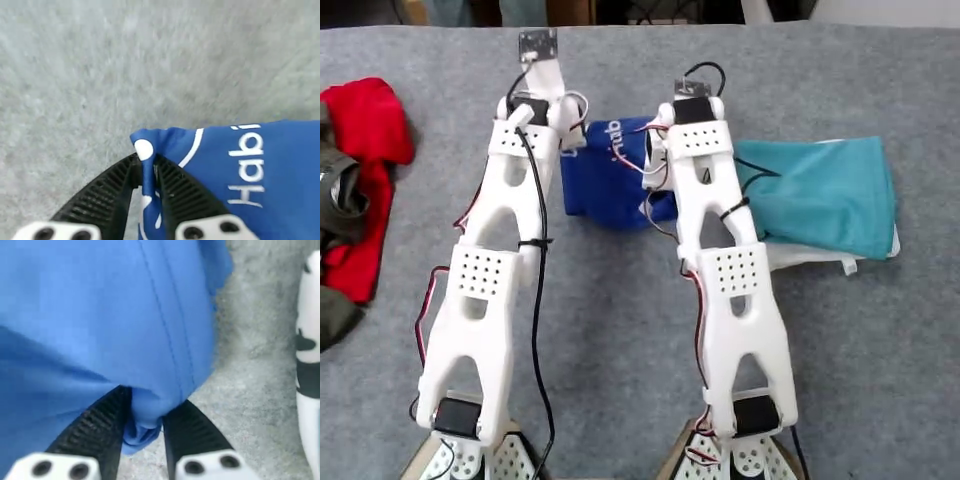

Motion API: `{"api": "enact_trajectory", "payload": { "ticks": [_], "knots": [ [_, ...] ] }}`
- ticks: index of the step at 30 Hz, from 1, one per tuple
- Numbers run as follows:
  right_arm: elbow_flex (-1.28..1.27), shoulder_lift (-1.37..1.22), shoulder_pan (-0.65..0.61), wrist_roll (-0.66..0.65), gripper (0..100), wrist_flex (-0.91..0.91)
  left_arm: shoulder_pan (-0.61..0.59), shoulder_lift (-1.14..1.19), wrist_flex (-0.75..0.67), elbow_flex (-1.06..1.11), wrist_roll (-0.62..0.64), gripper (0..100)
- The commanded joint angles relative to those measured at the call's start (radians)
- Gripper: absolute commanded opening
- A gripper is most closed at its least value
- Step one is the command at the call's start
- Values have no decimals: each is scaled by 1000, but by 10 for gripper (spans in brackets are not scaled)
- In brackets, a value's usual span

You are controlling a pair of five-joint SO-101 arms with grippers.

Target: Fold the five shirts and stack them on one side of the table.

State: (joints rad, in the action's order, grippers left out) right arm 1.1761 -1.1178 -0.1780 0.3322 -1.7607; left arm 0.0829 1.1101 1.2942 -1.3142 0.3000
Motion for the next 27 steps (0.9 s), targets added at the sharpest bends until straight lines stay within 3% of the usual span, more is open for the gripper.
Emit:
{"api": "enact_trajectory", "payload": {
  "ticks": [1,10,16,27],
  "knots": [
    [-41,148,12,-25,18,-6,-2,-31,25,-140,37,28],
    [-196,435,63,-77,18,-6,5,-32,25,-269,195,28],
    [-243,585,123,-118,18,-5,45,-32,23,-354,212,28],
    [-236,723,399,-290,18,-3,217,-26,-143,-354,212,29]
  ]
}}
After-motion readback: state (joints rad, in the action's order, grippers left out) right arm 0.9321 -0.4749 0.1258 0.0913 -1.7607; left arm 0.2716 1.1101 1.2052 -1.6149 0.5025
